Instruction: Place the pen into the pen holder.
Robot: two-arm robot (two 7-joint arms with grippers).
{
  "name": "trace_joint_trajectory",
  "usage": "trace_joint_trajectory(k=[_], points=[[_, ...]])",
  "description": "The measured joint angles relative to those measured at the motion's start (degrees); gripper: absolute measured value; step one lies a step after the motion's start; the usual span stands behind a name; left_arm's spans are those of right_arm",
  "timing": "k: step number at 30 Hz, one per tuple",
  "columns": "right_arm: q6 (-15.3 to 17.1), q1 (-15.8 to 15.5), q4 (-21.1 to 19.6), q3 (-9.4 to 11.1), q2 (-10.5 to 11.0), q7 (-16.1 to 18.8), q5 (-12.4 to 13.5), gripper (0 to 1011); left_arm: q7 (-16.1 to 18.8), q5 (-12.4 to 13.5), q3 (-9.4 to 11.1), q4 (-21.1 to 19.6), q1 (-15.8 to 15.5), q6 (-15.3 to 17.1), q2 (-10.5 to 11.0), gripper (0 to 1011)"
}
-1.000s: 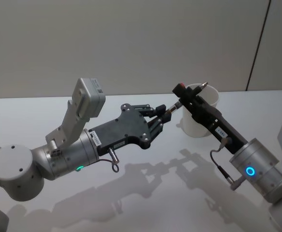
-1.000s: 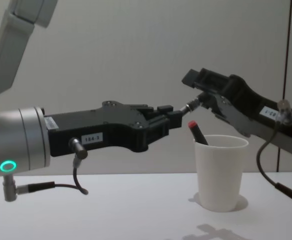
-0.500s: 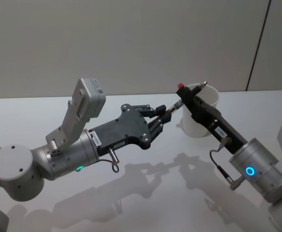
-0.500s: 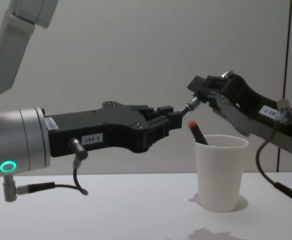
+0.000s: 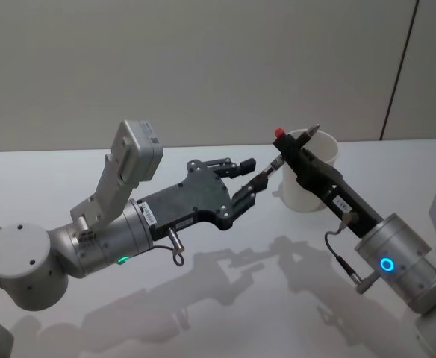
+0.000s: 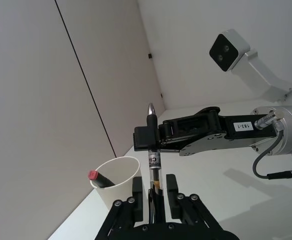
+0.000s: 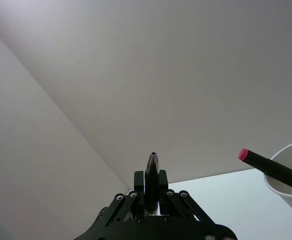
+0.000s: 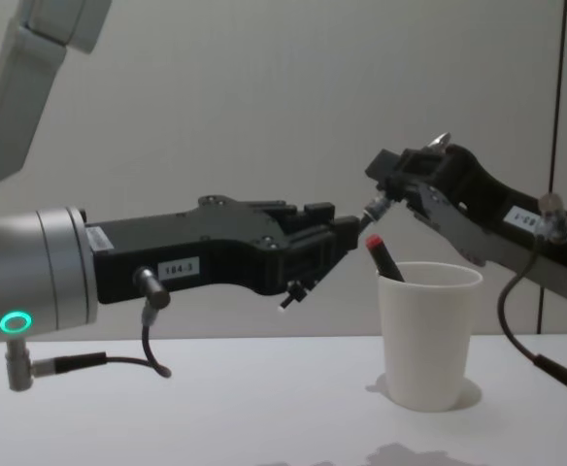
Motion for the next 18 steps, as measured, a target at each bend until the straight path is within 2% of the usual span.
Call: trace_joint_trajectory(k=[4, 5, 6, 8, 9, 11, 12, 14, 15, 18], points=[[0.00, 0.00, 0.00, 0.00, -0.01, -0.02, -0.01, 143, 0.00, 0.00, 0.00, 0.00, 0.00, 0.00, 0.00, 371], [0.00, 0.00, 0.00, 0.00, -0.01, -0.02, -0.01, 143, 0.00, 0.00, 0.00, 0.00, 0.00, 0.00, 0.00, 429], [0.00, 0.00, 0.00, -0.01, -0.01, -0.02, -0.01, 143, 0.00, 0.00, 0.00, 0.00, 0.00, 0.00, 0.00, 429], [0.00, 0.00, 0.00, -0.01, -0.01, -0.02, -0.01, 143, 0.00, 0.00, 0.00, 0.00, 0.00, 0.00, 0.00, 490], [0.00, 0.01, 0.00, -0.02, -0.01, -0.02, -0.01, 143, 0.00, 0.00, 0.01, 0.00, 0.00, 0.00, 0.00, 548], [0.00, 0.00, 0.00, -0.02, -0.01, -0.02, -0.01, 143, 0.00, 0.00, 0.01, 0.00, 0.00, 0.00, 0.00, 580], [-0.01, 0.01, 0.00, -0.02, -0.01, -0.02, -0.01, 143, 0.00, 0.00, 0.01, 0.00, 0.00, 0.00, 0.00, 646], [-0.01, 0.01, 0.00, -0.02, -0.01, -0.02, -0.01, 143, 0.00, -0.01, 0.01, 0.00, 0.00, 0.00, 0.00, 688], [-0.01, 0.01, -0.01, -0.02, -0.01, -0.02, -0.01, 143, 0.00, -0.01, 0.02, 0.00, 0.00, 0.00, 0.00, 746], [-0.01, 0.01, -0.02, -0.02, -0.01, -0.02, -0.01, 143, 0.00, 0.00, 0.01, 0.00, 0.00, 0.01, 0.00, 818]])
